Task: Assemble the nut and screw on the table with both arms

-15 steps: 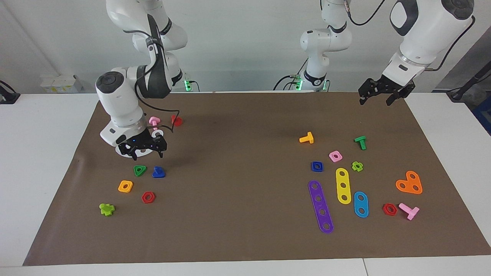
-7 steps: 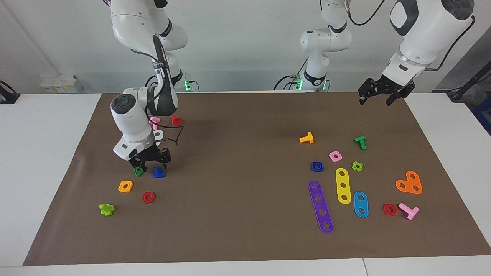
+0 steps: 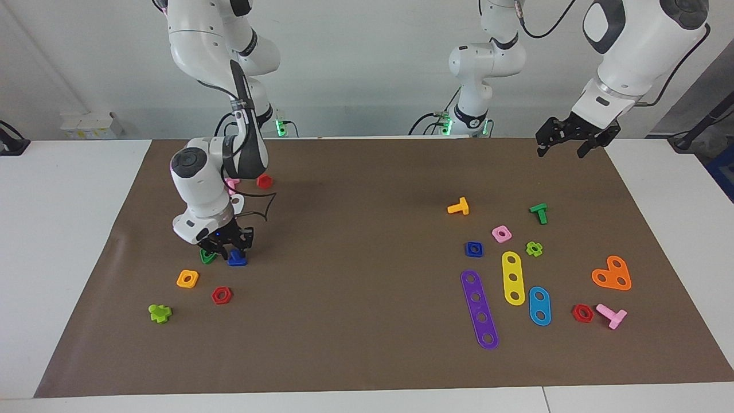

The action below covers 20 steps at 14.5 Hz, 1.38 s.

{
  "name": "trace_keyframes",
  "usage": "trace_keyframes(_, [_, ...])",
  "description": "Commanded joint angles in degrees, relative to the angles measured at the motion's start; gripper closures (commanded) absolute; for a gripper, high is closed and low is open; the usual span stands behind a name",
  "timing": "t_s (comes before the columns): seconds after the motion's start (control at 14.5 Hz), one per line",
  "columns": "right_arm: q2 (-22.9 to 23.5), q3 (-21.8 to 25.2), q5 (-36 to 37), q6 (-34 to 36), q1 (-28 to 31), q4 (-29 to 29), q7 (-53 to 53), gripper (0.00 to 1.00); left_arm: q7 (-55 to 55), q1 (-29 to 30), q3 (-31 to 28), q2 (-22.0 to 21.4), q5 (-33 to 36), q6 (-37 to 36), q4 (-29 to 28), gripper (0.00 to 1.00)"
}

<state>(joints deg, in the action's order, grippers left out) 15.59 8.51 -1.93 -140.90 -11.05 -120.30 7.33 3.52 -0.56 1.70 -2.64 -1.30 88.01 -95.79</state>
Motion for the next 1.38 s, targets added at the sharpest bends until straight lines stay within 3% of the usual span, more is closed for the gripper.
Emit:
trace_keyframes(0.0, [0.23, -0.16, -2.55, -1.48, 0.41, -0.20, 2.25, 0.88, -0.62, -0.59, -0.38, -0.88, -0.46, 0.32, -0.72, 0.00])
trace_keyframes(0.07, [0.23, -0.16, -4.03, -1.48, 0.41, -0.11, 2.25, 1.00, -0.62, -0.59, -0.38, -0.79, -0.46, 0.41, -0.72, 0.00])
trace_keyframes(0.55, [-1.60, -0.25, -5.89, 1.32, 0.15, 2.52, -2.30, 1.00, -0.62, -0.59, -0.38, -0.79, -0.46, 0.84, -0.72, 0.00])
trace_keyframes(0.76, [-3.72, -0.68, -5.89, 8.51, -2.22, 7.42, -9.06, 1.00, -0.62, -0.59, -0.38, -0.79, -0.46, 1.11, -0.80, 0.00])
trace_keyframes(0.89, [-3.11, -0.69, -4.93, 14.93, -6.51, 13.05, -16.43, 1.00, -0.62, -0.59, -0.38, -0.88, -0.46, 1.28, -0.80, 0.00])
trace_keyframes(1.17, [-1.45, -0.69, -4.58, 14.96, -16.09, 17.19, -31.46, 1.00, -0.70, -0.59, -0.38, -0.79, -0.46, 1.37, -0.81, 0.00])
trace_keyframes(1.31, [2.50, -0.60, -3.96, 15.48, -21.45, 22.01, -40.51, 1.00, -0.62, -0.50, -0.38, -0.79, -0.46, 1.37, -0.89, 0.00])
